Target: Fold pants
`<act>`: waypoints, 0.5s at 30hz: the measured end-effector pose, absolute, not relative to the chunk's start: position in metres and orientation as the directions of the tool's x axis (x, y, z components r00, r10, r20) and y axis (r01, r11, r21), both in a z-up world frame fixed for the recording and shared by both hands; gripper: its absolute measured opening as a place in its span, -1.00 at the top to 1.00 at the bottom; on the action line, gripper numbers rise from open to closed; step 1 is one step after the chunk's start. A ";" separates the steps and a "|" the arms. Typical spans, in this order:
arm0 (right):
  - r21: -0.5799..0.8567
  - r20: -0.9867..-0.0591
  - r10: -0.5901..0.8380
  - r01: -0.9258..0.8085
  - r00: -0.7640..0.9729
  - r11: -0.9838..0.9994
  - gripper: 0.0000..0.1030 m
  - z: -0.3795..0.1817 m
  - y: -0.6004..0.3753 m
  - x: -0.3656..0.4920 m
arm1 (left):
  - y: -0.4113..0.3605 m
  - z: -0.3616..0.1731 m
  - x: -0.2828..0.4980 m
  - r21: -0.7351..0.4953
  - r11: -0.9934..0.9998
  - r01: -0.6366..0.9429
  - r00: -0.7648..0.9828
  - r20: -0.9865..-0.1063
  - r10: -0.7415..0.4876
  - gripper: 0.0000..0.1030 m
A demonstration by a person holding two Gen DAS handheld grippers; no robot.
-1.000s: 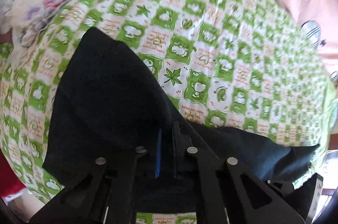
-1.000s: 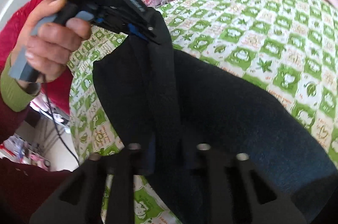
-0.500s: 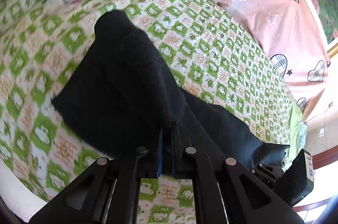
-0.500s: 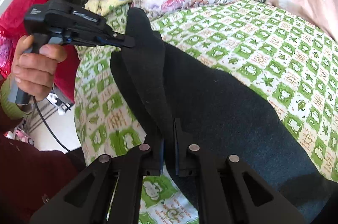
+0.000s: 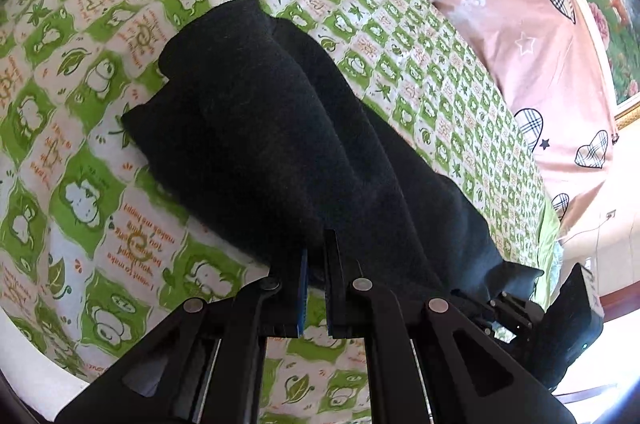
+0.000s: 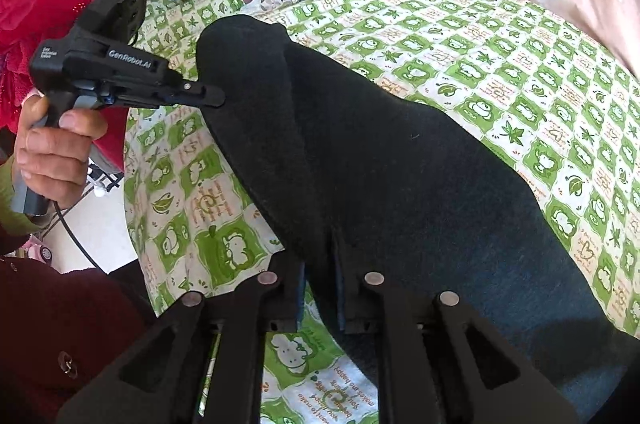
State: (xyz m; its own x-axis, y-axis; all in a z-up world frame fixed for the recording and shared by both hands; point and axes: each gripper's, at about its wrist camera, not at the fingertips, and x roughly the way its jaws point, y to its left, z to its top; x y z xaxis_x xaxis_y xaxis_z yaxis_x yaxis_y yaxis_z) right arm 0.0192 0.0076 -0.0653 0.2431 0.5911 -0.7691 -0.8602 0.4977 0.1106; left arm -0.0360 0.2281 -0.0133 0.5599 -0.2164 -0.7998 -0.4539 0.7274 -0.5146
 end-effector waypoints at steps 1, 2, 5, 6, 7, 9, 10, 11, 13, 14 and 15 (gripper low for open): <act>0.113 -0.771 0.589 -0.859 0.242 0.500 0.70 -0.065 0.007 0.019 | 0.228 -0.014 -0.037 -0.516 0.727 -0.453 0.557 -0.801 -0.222 0.89; 0.114 -0.772 0.588 -0.857 0.241 0.502 0.67 -0.065 0.007 0.019 | 0.229 -0.014 -0.038 -0.517 0.727 -0.453 0.555 -0.801 -0.224 0.87; 0.133 -0.772 0.592 -0.852 0.231 0.506 0.32 -0.062 0.005 0.019 | 0.231 -0.010 -0.045 -0.478 0.740 -0.473 0.548 -0.817 -0.178 0.73; 0.141 -0.767 0.599 -0.851 0.230 0.507 0.22 -0.061 0.003 0.018 | 0.232 -0.008 -0.047 -0.463 0.742 -0.484 0.544 -0.824 -0.160 0.67; 0.148 -0.760 0.607 -0.849 0.230 0.507 0.08 -0.059 0.002 0.017 | 0.235 -0.007 -0.050 -0.451 0.743 -0.495 0.539 -0.830 -0.145 0.51; 0.173 -0.746 0.627 -0.844 0.225 0.508 0.06 -0.055 -0.003 0.017 | 0.240 -0.005 -0.055 -0.426 0.740 -0.520 0.525 -0.843 -0.117 0.14; 0.184 -0.740 0.634 -0.840 0.223 0.510 0.06 -0.054 -0.005 0.018 | 0.245 -0.005 -0.058 -0.415 0.731 -0.541 0.515 -0.851 -0.103 -0.07; 0.200 -0.731 0.645 -0.834 0.222 0.514 0.06 -0.051 -0.007 0.020 | 0.249 -0.005 -0.060 -0.416 0.722 -0.553 0.515 -0.852 -0.096 -0.08; 0.221 -0.717 0.659 -0.824 0.225 0.522 0.06 -0.048 -0.010 0.023 | 0.257 -0.005 -0.064 -0.424 0.703 -0.571 0.519 -0.850 -0.091 -0.08; 0.233 -0.708 0.668 -0.817 0.229 0.527 0.06 -0.045 -0.011 0.026 | 0.261 -0.005 -0.065 -0.423 0.696 -0.580 0.516 -0.852 -0.088 -0.08; 0.241 -0.701 0.674 -0.813 0.233 0.531 0.06 -0.044 -0.011 0.027 | 0.266 -0.006 -0.065 -0.421 0.688 -0.592 0.510 -0.856 -0.085 -0.08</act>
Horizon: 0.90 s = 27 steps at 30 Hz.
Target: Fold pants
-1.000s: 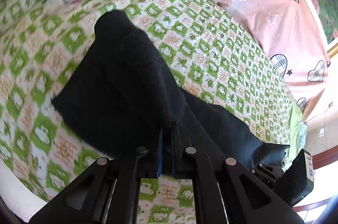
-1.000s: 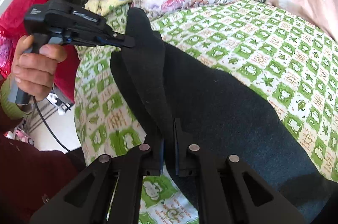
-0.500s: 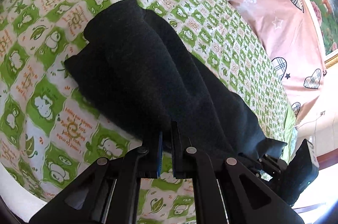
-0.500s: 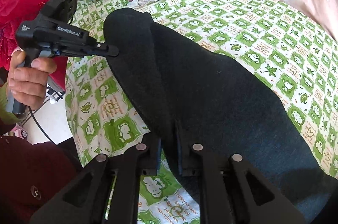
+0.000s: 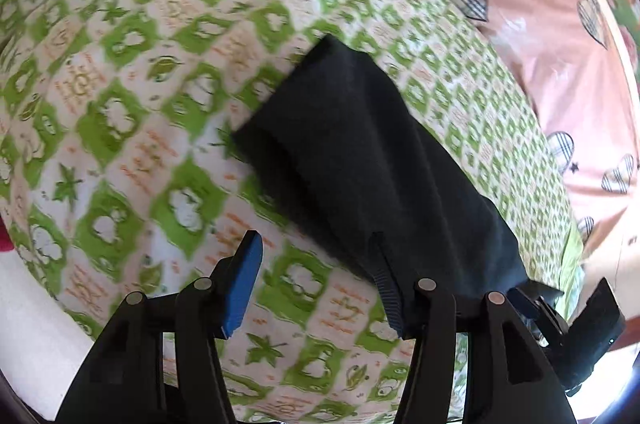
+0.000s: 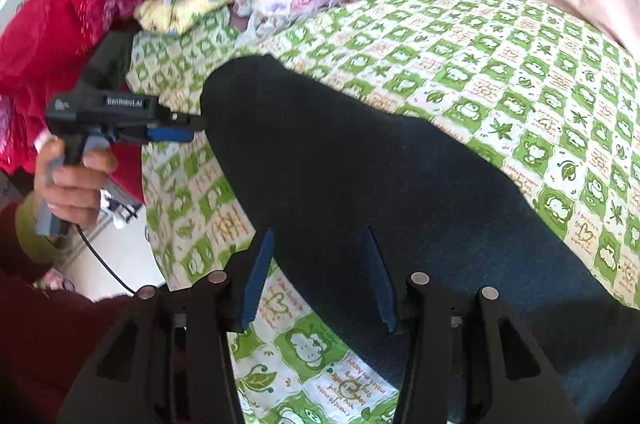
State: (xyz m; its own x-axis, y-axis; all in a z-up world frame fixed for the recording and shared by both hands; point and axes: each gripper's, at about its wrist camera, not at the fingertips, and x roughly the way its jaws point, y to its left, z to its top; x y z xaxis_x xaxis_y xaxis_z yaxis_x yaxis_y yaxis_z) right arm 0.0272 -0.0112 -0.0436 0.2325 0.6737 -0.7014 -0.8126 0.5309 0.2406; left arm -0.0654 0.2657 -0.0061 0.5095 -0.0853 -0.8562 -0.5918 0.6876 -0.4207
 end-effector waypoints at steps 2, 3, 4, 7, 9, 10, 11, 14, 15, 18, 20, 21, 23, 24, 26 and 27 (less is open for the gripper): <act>0.265 -0.683 0.690 -0.798 0.242 0.542 0.06 -0.038 -0.012 0.034 | 0.275 -0.008 -0.067 -0.430 0.663 -0.613 0.508 -0.857 -0.087 -0.11; 0.279 -0.672 0.698 -0.788 0.248 0.548 0.06 -0.035 -0.013 0.038 | 0.278 -0.009 -0.067 -0.431 0.656 -0.620 0.505 -0.859 -0.086 -0.13; 0.287 -0.663 0.703 -0.780 0.256 0.555 0.06 -0.033 -0.013 0.041 | 0.282 -0.010 -0.066 -0.428 0.647 -0.631 0.497 -0.864 -0.087 -0.15; 0.299 -0.646 0.706 -0.754 0.291 0.584 0.05 -0.026 -0.014 0.054 | 0.289 -0.013 -0.061 -0.434 0.629 -0.645 0.491 -0.866 -0.094 -0.18; 0.308 -0.643 0.697 -0.726 0.318 0.615 0.05 -0.022 -0.014 0.066 | 0.291 -0.015 -0.056 -0.428 0.627 -0.651 0.480 -0.872 -0.097 -0.18; 0.322 -0.641 0.693 -0.704 0.329 0.632 0.05 -0.021 -0.014 0.074 | 0.291 -0.016 -0.055 -0.425 0.627 -0.653 0.478 -0.873 -0.094 -0.18; 0.330 -0.646 0.682 -0.680 0.343 0.655 0.05 -0.020 -0.013 0.083 | 0.292 -0.015 -0.053 -0.418 0.629 -0.656 0.475 -0.876 -0.086 -0.19; 0.339 -0.663 0.656 -0.636 0.361 0.693 0.05 -0.023 -0.010 0.109 | 0.295 -0.017 -0.046 -0.401 0.630 -0.665 0.466 -0.882 -0.069 -0.21; 0.354 -0.664 0.659 -0.627 0.354 0.694 0.05 -0.025 -0.008 0.116 | 0.296 -0.018 -0.045 -0.402 0.626 -0.668 0.464 -0.883 -0.072 -0.21; 0.340 -0.700 0.629 -0.617 0.338 0.710 0.05 -0.033 0.005 0.139 | 0.298 -0.022 -0.040 -0.404 0.623 -0.669 0.464 -0.883 -0.074 -0.21; 0.339 -0.721 0.623 -0.628 0.305 0.700 0.06 -0.041 0.016 0.151 | 0.297 -0.023 -0.039 -0.397 0.634 -0.664 0.465 -0.883 -0.066 -0.19; 0.333 -0.736 0.613 -0.634 0.288 0.698 0.06 -0.046 0.022 0.154 | 0.296 -0.024 -0.038 -0.393 0.643 -0.657 0.468 -0.882 -0.060 -0.18; 0.331 -0.762 0.601 -0.653 0.240 0.681 0.06 -0.056 0.034 0.160 | 0.295 -0.026 -0.040 -0.393 0.646 -0.654 0.475 -0.878 -0.053 -0.17; 0.322 -0.778 0.590 -0.669 0.216 0.670 0.06 -0.062 0.041 0.161 | 0.293 -0.027 -0.041 -0.393 0.649 -0.651 0.480 -0.876 -0.049 -0.15; 0.290 -0.813 0.553 -0.697 0.182 0.656 0.06 -0.073 0.051 0.161 | 0.292 -0.029 -0.041 -0.387 0.660 -0.645 0.481 -0.876 -0.043 -0.09; 0.283 -0.820 0.546 -0.706 0.173 0.649 0.07 -0.076 0.054 0.160 | 0.292 -0.030 -0.041 -0.384 0.663 -0.642 0.481 -0.876 -0.041 -0.07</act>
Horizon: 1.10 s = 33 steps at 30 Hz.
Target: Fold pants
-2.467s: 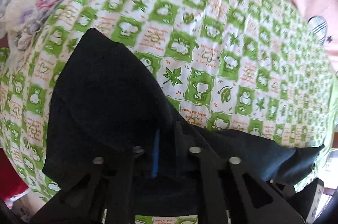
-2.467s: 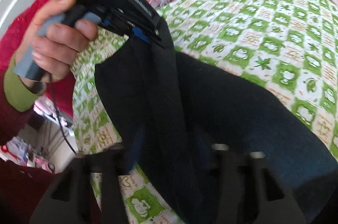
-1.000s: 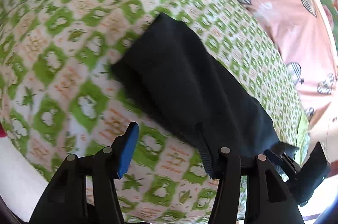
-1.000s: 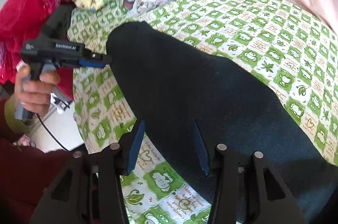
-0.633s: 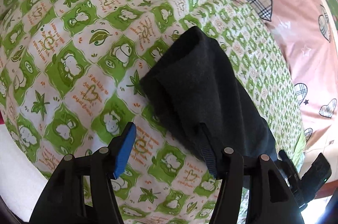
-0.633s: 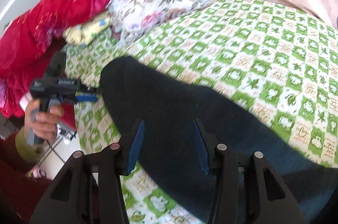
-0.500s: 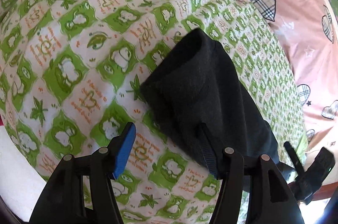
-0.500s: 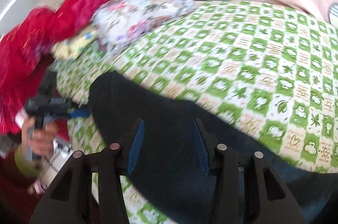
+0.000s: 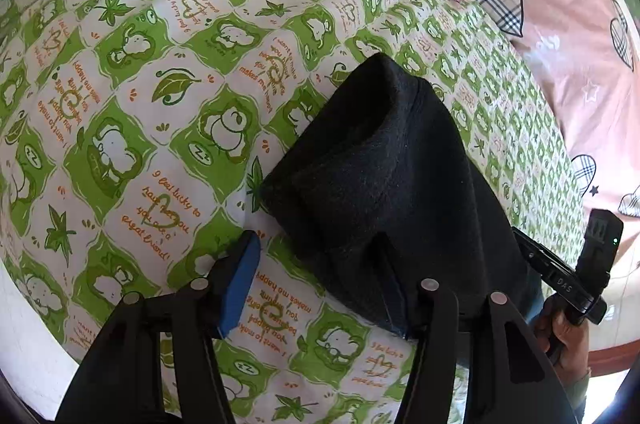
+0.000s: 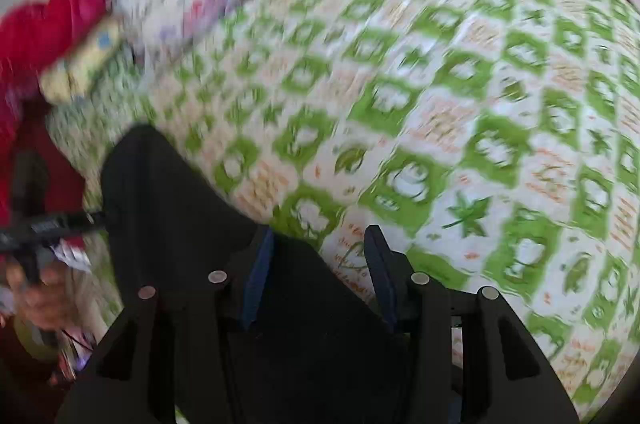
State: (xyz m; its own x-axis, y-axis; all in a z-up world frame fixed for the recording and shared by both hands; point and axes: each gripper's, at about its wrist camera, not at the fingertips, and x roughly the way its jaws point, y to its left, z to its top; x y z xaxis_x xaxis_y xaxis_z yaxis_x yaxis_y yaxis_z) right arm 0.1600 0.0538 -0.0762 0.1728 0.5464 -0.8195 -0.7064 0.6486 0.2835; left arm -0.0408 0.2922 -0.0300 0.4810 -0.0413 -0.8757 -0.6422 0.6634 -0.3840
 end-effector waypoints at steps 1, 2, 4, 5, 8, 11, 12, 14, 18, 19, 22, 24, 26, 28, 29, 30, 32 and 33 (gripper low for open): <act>0.279 -0.820 0.547 -0.716 0.169 0.640 0.08 -0.077 0.055 0.160 | 0.292 -0.031 -0.039 -0.382 0.667 -0.640 0.481 -0.876 -0.040 -0.04; 0.287 -0.821 0.549 -0.718 0.157 0.635 0.15 -0.078 0.055 0.160 | 0.293 -0.031 -0.038 -0.381 0.669 -0.638 0.481 -0.876 -0.039 0.05; 0.347 -0.808 0.579 -0.708 0.107 0.615 0.53 -0.078 0.054 0.161 | 0.293 -0.031 -0.033 -0.383 0.675 -0.631 0.493 -0.869 -0.033 0.25; 0.353 -0.807 0.582 -0.708 0.101 0.611 0.63 -0.078 0.055 0.159 | 0.292 -0.031 -0.030 -0.382 0.674 -0.633 0.494 -0.869 -0.028 0.30; 0.284 -0.813 0.562 -0.736 0.156 0.615 0.71 -0.071 0.057 0.144 | 0.289 -0.027 -0.027 -0.385 0.676 -0.628 0.509 -0.860 -0.016 0.55; 0.256 -0.787 0.582 -0.750 0.205 0.610 0.75 -0.055 0.053 0.130 | 0.287 -0.011 -0.036 -0.430 0.688 -0.585 0.569 -0.822 -0.030 0.65; 0.264 -0.767 0.603 -0.750 0.218 0.606 0.75 -0.047 0.049 0.126 | 0.287 -0.006 -0.039 -0.446 0.689 -0.572 0.587 -0.809 -0.036 0.65; 0.281 -0.715 0.651 -0.747 0.256 0.603 0.77 -0.027 0.038 0.118 | 0.287 0.010 -0.052 -0.505 0.685 -0.525 0.650 -0.758 -0.060 0.66; 0.263 -0.643 0.678 -0.729 0.356 0.632 0.81 -0.005 0.031 0.115 | 0.284 0.030 -0.066 -0.525 0.715 -0.461 0.712 -0.700 -0.055 0.66; 0.268 -0.633 0.681 -0.720 0.369 0.640 0.82 -0.005 0.031 0.117 | 0.282 0.034 -0.067 -0.513 0.729 -0.454 0.716 -0.697 -0.045 0.66; 0.260 -0.627 0.668 -0.701 0.401 0.664 0.82 -0.014 0.043 0.124 | 0.277 0.037 -0.064 -0.448 0.765 -0.463 0.708 -0.706 0.015 0.66; 0.250 -0.637 0.656 -0.695 0.406 0.674 0.82 -0.023 0.055 0.128 | 0.277 0.035 -0.064 -0.414 0.782 -0.465 0.704 -0.709 0.044 0.66; 0.237 -0.647 0.640 -0.689 0.415 0.686 0.82 -0.033 0.063 0.131 | 0.276 0.030 -0.062 -0.355 0.807 -0.472 0.688 -0.720 0.086 0.66; 0.239 -0.657 0.631 -0.680 0.412 0.693 0.83 -0.045 0.069 0.134 | 0.278 0.020 -0.057 -0.311 0.822 -0.478 0.666 -0.738 0.108 0.66; 0.241 -0.664 0.625 -0.674 0.410 0.699 0.83 -0.050 0.071 0.137 | 0.279 0.013 -0.053 -0.291 0.827 -0.482 0.653 -0.749 0.117 0.66; 0.245 -0.672 0.617 -0.664 0.409 0.707 0.83 -0.056 0.071 0.141 | 0.279 0.006 -0.051 -0.267 0.833 -0.485 0.636 -0.761 0.126 0.66; 0.268 -0.695 0.605 -0.642 0.388 0.719 0.80 -0.067 0.072 0.148 | 0.278 -0.007 -0.047 -0.227 0.838 -0.496 0.603 -0.784 0.144 0.62; 0.273 -0.704 0.597 -0.630 0.384 0.727 0.78 -0.071 0.072 0.149 | 0.279 -0.011 -0.046 -0.216 0.838 -0.500 0.594 -0.790 0.151 0.61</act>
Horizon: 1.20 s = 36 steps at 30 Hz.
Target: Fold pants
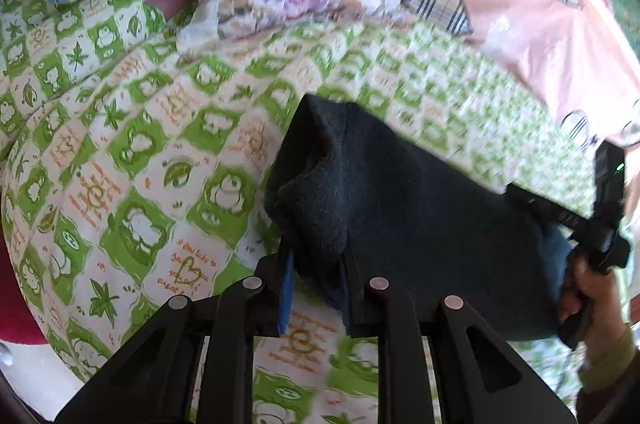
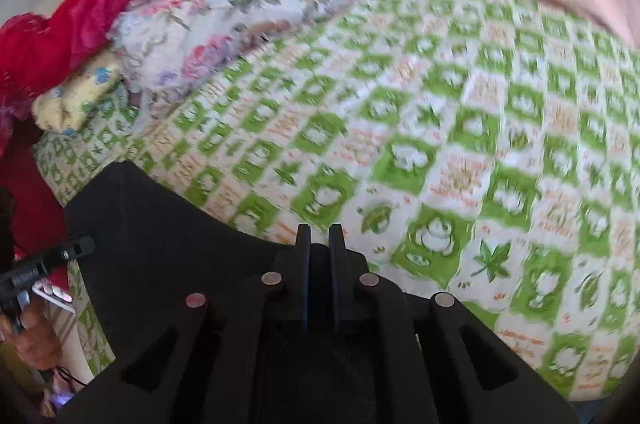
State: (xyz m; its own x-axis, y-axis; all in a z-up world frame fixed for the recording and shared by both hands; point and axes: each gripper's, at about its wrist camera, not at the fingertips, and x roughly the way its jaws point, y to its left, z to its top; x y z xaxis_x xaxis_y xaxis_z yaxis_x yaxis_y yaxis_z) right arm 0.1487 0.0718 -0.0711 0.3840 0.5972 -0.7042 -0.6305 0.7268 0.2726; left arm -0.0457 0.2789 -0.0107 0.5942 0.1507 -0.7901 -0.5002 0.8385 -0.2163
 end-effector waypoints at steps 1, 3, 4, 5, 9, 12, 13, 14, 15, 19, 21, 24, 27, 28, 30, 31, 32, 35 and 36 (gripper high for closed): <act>0.270 -0.703 0.592 -0.622 0.395 0.735 0.69 -0.071 0.070 0.147 | 0.279 -0.013 -0.046 -0.206 0.840 -0.502 0.587 -0.794 0.157 0.56; 0.256 -0.695 0.580 -0.608 0.424 0.751 0.44 -0.065 0.064 0.142 | 0.279 -0.010 -0.049 -0.190 0.839 -0.509 0.581 -0.796 0.172 0.36; 0.249 -0.690 0.572 -0.597 0.443 0.762 0.26 -0.061 0.059 0.139 | 0.280 -0.007 -0.051 -0.179 0.838 -0.515 0.580 -0.793 0.187 0.29; 0.254 -0.677 0.577 -0.591 0.458 0.766 0.23 -0.056 0.051 0.135 | 0.281 -0.003 -0.053 -0.176 0.838 -0.517 0.582 -0.789 0.194 0.27; 0.268 -0.640 0.582 -0.564 0.502 0.781 0.22 -0.038 0.020 0.119 | 0.283 0.022 -0.064 -0.167 0.832 -0.529 0.609 -0.757 0.235 0.25; 0.294 -0.621 0.581 -0.530 0.527 0.796 0.18 -0.032 -0.009 0.105 | 0.274 0.040 -0.066 -0.151 0.842 -0.517 0.633 -0.730 0.258 0.11; 0.302 -0.617 0.575 -0.513 0.538 0.804 0.12 -0.031 -0.019 0.099 | 0.269 0.047 -0.065 -0.141 0.852 -0.505 0.643 -0.720 0.262 0.08; 0.309 -0.615 0.568 -0.496 0.547 0.811 0.07 -0.031 -0.028 0.095 | 0.263 0.050 -0.062 -0.132 0.861 -0.491 0.648 -0.716 0.260 0.08; 0.321 -0.612 0.560 -0.472 0.559 0.821 0.06 -0.032 -0.042 0.089 | 0.253 0.055 -0.057 -0.113 0.875 -0.470 0.652 -0.713 0.258 0.08; 0.361 -0.612 0.527 -0.385 0.590 0.850 0.01 -0.037 -0.087 0.070 | 0.216 0.060 -0.042 -0.122 0.929 -0.349 0.680 -0.716 0.161 0.04; 0.382 -0.608 0.505 -0.332 0.613 0.862 0.01 -0.038 -0.112 0.059 | 0.189 0.059 -0.030 -0.113 0.956 -0.272 0.687 -0.718 0.111 0.03; 0.403 -0.600 0.464 -0.254 0.652 0.879 0.01 -0.040 -0.149 0.043 | 0.152 0.054 -0.015 -0.107 0.980 -0.166 0.684 -0.728 0.036 -0.04; 0.411 -0.601 0.417 -0.183 0.682 0.893 0.00 -0.043 -0.181 0.028 | 0.117 0.048 -0.002 -0.088 0.994 -0.065 0.668 -0.744 -0.022 -0.05; 0.413 -0.603 0.404 -0.164 0.688 0.896 0.00 -0.044 -0.190 0.025 | 0.103 0.046 0.003 -0.081 0.996 -0.021 0.660 -0.750 -0.047 -0.05; 0.415 -0.607 0.373 -0.120 0.701 0.902 0.00 -0.047 -0.210 0.018 | 0.081 0.042 0.011 -0.081 0.996 0.042 0.645 -0.759 -0.089 -0.05; 0.419 -0.607 0.361 -0.101 0.708 0.902 0.00 -0.047 -0.218 0.016 | 0.066 0.040 0.017 -0.087 0.992 0.089 0.628 -0.768 -0.124 -0.05; 0.425 -0.605 0.350 -0.082 0.715 0.902 0.00 -0.048 -0.228 0.013 | 0.057 0.039 0.019 -0.088 0.990 0.114 0.620 -0.772 -0.140 -0.05; 0.443 -0.601 0.322 -0.031 0.731 0.896 -0.01 -0.050 -0.253 0.009 | 0.022 0.034 0.029 -0.079 0.975 0.207 0.592 -0.784 -0.189 -0.06; 0.451 -0.599 0.319 -0.021 0.734 0.892 -0.01 -0.051 -0.258 0.008 | 0.011 0.033 0.031 -0.075 0.969 0.233 0.583 -0.787 -0.201 -0.06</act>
